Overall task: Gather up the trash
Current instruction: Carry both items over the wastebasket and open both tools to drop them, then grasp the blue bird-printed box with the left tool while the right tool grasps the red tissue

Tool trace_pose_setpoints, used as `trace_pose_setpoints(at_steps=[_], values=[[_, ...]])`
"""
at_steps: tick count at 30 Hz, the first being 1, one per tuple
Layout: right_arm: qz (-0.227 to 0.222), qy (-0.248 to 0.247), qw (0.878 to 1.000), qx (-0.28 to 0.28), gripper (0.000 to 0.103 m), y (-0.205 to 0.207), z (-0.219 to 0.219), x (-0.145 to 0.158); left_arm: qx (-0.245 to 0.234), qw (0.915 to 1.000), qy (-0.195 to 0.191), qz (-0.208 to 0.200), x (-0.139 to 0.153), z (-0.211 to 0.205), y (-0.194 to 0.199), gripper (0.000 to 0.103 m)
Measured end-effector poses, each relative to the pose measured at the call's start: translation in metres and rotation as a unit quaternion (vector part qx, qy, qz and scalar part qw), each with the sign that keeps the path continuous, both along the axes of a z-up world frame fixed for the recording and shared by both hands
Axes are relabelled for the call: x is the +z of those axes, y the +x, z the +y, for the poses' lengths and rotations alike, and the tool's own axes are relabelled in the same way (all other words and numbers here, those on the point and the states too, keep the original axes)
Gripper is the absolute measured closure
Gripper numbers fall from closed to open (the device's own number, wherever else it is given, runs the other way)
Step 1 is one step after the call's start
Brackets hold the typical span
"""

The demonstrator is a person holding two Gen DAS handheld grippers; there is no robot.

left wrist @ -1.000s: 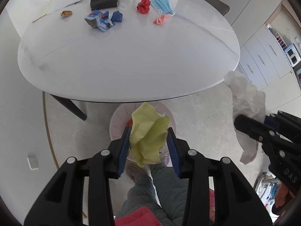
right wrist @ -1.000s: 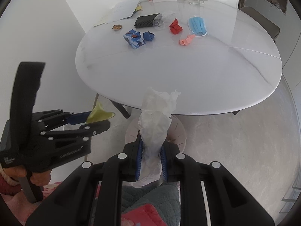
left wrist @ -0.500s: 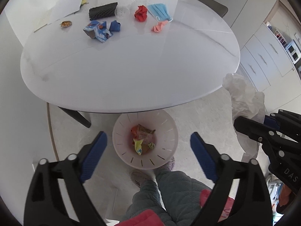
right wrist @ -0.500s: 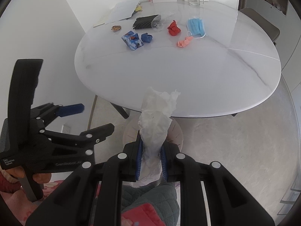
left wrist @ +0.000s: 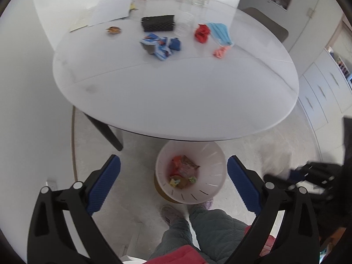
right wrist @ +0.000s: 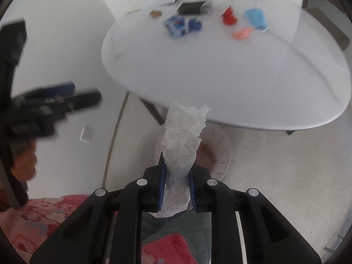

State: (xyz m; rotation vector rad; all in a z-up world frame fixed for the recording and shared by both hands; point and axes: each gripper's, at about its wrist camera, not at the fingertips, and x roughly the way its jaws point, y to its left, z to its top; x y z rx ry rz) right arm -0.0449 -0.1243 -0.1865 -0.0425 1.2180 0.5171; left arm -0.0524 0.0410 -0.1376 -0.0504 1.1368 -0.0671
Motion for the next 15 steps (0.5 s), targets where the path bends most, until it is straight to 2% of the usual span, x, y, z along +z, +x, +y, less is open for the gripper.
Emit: trace_pose_setpoints(at_steps=[2,3,4,6,7,9,15], values=[[0.008,-0.005,1.000,0.005,0.070,0.003,0.007,-0.015,0.008,1.0000,0.003,0.000,0.000,0.006,0.000,0.010],[0.011,-0.012,1.000,0.004,0.054,0.005,0.009,-0.020,0.011,0.9999,0.004,0.000,0.000,0.008,0.000,0.010],[0.011,-0.028,1.000,-0.003,0.044,0.007,0.013,-0.026,0.013,0.9999,0.004,0.001,0.000,0.008,0.000,0.010],[0.004,-0.038,0.999,-0.011,0.041,0.010,0.016,-0.026,0.016,0.9999,0.005,-0.001,0.001,0.010,-0.001,0.010],[0.004,-0.033,0.999,-0.013,0.033,0.010,0.016,-0.024,0.016,0.9999,0.006,-0.002,0.003,0.010,-0.002,0.009],[-0.013,-0.024,0.999,-0.025,0.025,0.011,0.014,-0.012,0.015,0.9999,0.005,-0.006,0.006,0.010,-0.002,0.008],[-0.051,-0.028,0.997,-0.053,0.019,0.017,0.000,0.024,0.011,0.9997,0.000,-0.021,0.017,0.007,0.003,0.008]])
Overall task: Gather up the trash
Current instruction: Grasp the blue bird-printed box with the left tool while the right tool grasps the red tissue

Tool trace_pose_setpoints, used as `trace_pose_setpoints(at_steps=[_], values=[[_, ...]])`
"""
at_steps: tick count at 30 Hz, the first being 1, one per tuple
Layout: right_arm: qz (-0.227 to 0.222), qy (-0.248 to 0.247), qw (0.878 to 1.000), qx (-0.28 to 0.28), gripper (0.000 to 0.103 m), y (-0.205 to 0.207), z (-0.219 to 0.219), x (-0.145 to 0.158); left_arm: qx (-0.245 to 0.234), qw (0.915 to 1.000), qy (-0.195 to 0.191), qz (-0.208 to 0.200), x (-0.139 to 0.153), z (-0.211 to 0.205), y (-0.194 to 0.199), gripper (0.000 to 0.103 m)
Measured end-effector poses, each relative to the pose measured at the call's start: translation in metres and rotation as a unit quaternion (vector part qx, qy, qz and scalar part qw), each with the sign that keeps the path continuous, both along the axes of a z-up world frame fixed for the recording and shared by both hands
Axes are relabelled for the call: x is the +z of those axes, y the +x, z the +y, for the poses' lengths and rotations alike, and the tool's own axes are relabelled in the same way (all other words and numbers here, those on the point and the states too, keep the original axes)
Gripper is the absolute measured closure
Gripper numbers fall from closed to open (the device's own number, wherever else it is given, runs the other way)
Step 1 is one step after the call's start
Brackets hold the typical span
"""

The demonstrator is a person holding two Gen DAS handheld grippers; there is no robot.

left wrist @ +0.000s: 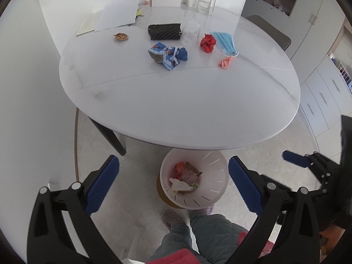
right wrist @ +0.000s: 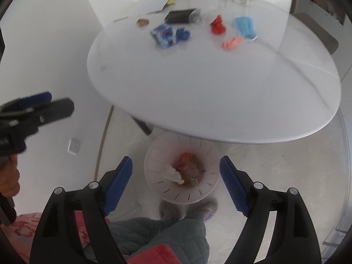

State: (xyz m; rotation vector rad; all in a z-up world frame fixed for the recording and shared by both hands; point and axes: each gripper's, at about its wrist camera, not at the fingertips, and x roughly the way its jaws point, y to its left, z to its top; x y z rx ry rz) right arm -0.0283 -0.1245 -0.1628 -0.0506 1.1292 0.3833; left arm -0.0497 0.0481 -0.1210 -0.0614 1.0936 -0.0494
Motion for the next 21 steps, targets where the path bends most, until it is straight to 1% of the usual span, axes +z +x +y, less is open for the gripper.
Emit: trace_pose_setpoints(at_steps=[4,7,12,16,18,21], values=[[-0.025,0.001,0.999,-0.021,0.014,0.005,-0.012,0.023,-0.004,0.9999,0.000,-0.012,0.007,-0.006,0.010,0.008],[-0.043,0.001,0.999,-0.031,0.013,0.014,-0.020,0.038,-0.009,0.9998,-0.001,-0.017,0.012,-0.013,0.021,0.008],[-0.055,0.006,0.998,-0.035,0.012,0.040,-0.033,0.047,-0.015,0.9995,0.011,-0.027,0.014,-0.029,0.046,0.008],[-0.060,0.012,0.998,-0.030,0.012,0.075,-0.043,0.048,-0.009,0.9994,0.015,-0.031,0.014,-0.039,0.072,0.008],[-0.060,0.014,0.998,-0.024,0.012,0.090,-0.049,0.049,0.001,0.9995,0.014,-0.029,0.012,-0.044,0.091,0.008],[-0.060,0.017,0.998,-0.007,0.012,0.129,-0.058,0.051,0.024,0.9992,0.017,-0.026,0.006,-0.050,0.124,0.008]])
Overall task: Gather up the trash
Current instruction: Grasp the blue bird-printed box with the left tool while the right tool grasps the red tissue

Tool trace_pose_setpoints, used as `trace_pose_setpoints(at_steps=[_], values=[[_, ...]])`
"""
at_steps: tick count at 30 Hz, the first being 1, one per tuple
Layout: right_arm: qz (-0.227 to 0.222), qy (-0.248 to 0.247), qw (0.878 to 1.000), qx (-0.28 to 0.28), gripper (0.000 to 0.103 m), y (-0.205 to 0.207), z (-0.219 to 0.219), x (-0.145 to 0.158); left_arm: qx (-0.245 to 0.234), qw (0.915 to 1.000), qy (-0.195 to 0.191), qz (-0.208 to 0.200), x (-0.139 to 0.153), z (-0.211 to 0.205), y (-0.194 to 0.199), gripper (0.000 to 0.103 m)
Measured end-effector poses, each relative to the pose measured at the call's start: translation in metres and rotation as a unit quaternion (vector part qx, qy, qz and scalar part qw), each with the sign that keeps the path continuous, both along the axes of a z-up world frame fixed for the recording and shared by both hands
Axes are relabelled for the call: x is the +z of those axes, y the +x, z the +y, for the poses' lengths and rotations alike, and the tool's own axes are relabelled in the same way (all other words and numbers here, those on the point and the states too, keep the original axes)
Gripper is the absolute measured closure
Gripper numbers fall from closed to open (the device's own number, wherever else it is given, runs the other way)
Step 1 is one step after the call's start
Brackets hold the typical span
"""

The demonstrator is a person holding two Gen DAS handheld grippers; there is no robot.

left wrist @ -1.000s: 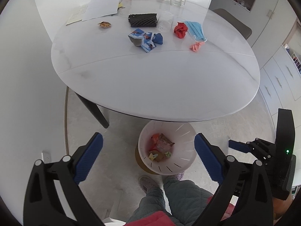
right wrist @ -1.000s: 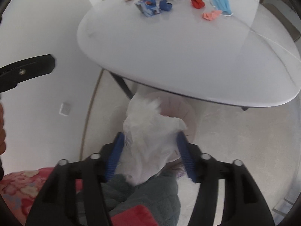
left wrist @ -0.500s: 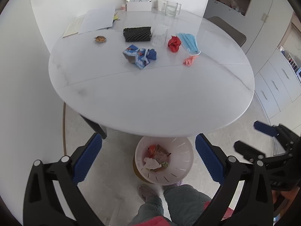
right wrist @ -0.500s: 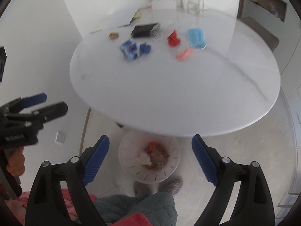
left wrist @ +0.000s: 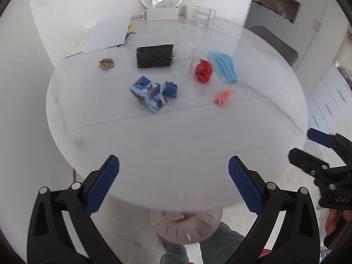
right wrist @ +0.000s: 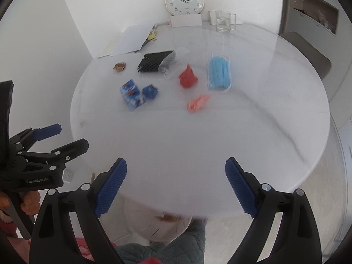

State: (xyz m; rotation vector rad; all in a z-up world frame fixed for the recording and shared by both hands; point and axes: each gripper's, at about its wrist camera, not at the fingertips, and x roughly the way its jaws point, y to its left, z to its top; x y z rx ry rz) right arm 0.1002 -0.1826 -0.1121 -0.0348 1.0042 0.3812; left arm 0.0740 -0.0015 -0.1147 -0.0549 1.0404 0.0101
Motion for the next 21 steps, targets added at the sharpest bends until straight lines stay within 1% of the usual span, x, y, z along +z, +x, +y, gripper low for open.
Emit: trace_pose_setpoints(at_steps=[5,7,9,10,12,13,15,20,21], values=[[0.002,-0.003,0.999,0.041,0.012,0.068,-0.006,-0.002,0.049,0.9988,-0.002,0.003,-0.014,-0.002,0.055,0.008],[0.008,-0.002,0.998,0.068,0.012,0.103,-0.002,-0.008,0.081,0.9966,0.000,0.011,-0.024,0.003,0.083,0.008],[0.012,-0.001,0.996,0.089,0.012,0.126,0.001,-0.013,0.111,0.9936,-0.006,0.018,-0.033,0.011,0.105,0.008],[0.014,-0.004,0.995,0.103,0.012,0.145,0.006,-0.020,0.131,0.9910,-0.013,0.027,-0.040,0.017,0.119,0.008],[0.017,-0.007,0.993,0.118,0.012,0.169,0.013,-0.029,0.161,0.9858,-0.031,0.038,-0.053,0.028,0.141,0.008],[0.020,-0.008,0.992,0.127,0.012,0.184,0.019,-0.036,0.172,0.9837,-0.033,0.042,-0.057,0.031,0.147,0.008],[0.030,-0.004,0.989,0.143,0.013,0.211,0.031,-0.050,0.203,0.9767,-0.042,0.056,-0.071,0.042,0.167,0.008],[0.050,-0.003,0.985,0.165,0.023,0.254,0.060,-0.080,0.253,0.9621,-0.057,0.085,-0.095,0.058,0.196,0.009],[0.055,-0.005,0.985,0.166,0.028,0.259,0.064,-0.085,0.267,0.9576,-0.058,0.093,-0.100,0.062,0.199,0.011]])
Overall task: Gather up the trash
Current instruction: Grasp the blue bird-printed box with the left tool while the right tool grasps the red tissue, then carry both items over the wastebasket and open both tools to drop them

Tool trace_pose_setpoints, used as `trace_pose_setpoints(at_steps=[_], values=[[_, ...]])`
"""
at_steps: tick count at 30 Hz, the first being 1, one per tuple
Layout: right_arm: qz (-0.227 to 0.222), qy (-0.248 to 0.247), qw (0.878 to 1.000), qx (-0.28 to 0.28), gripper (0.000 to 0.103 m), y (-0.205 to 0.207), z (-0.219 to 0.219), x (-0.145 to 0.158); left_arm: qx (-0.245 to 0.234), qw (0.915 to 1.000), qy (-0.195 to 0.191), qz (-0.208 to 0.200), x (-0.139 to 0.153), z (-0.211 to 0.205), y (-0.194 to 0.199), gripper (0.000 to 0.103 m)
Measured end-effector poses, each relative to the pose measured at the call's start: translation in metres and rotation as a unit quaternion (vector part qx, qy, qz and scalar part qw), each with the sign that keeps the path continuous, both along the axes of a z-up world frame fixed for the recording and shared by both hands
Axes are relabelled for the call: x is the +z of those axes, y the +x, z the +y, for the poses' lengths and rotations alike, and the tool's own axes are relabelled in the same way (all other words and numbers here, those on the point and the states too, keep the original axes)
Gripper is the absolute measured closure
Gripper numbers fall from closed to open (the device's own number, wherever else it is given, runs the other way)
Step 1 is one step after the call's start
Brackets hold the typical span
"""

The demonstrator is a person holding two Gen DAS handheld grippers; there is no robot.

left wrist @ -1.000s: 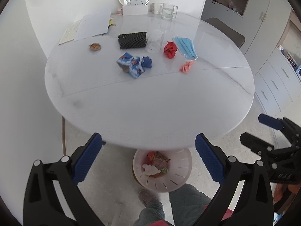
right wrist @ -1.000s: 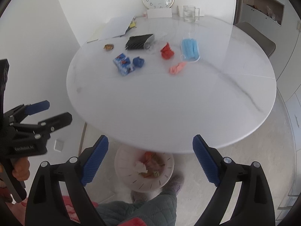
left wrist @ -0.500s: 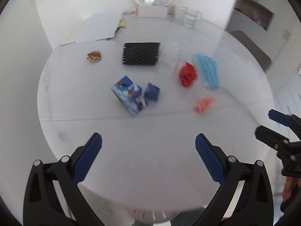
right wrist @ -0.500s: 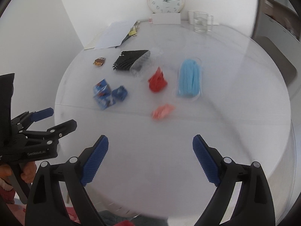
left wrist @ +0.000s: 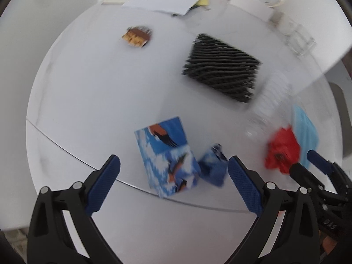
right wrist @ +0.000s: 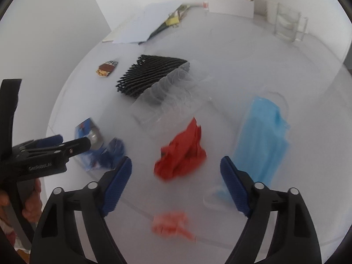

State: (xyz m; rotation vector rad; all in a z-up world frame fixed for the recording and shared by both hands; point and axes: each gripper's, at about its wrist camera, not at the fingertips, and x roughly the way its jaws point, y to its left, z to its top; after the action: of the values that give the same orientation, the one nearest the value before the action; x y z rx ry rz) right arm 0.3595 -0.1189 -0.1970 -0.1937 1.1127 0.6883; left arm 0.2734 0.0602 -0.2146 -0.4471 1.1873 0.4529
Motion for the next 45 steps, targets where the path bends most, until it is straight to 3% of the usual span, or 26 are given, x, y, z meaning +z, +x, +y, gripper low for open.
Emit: trace_pose_setpoints(at_steps=[2,6,10,18,24,32,38,45], values=[[0.017,-0.010,1.000,0.001,0.035,0.011,0.010,-0.014,0.032,0.9992,-0.021,0.015,-0.011,0.009,0.003,0.023],[0.040,-0.018,0.999,0.005,0.064,0.014,0.017,-0.030,0.086,0.9924,-0.086,0.021,-0.029,0.023,-0.001,0.055],[0.036,-0.011,0.999,0.007,0.074,0.015,0.016,-0.029,0.091,0.9930,-0.075,0.009,-0.027,0.025,-0.002,0.055],[0.037,0.026,0.999,-0.006,0.077,0.020,0.007,-0.008,0.062,0.9969,-0.045,-0.019,0.000,0.023,-0.007,0.055],[0.016,0.041,0.999,-0.010,0.077,-0.009,0.002,0.026,0.011,0.9993,-0.009,-0.035,0.040,0.017,-0.039,0.055],[-0.005,0.047,0.998,-0.028,0.077,-0.115,-0.014,0.065,-0.128,0.9908,0.031,-0.029,0.086,-0.022,-0.129,0.055],[0.004,0.033,0.999,-0.038,0.077,-0.214,-0.013,0.066,-0.233,0.9717,0.037,-0.018,0.083,-0.047,-0.206,0.055],[0.021,0.027,0.997,-0.069,0.077,-0.298,-0.007,0.053,-0.310,0.9505,0.012,-0.004,0.061,-0.058,-0.268,0.055]])
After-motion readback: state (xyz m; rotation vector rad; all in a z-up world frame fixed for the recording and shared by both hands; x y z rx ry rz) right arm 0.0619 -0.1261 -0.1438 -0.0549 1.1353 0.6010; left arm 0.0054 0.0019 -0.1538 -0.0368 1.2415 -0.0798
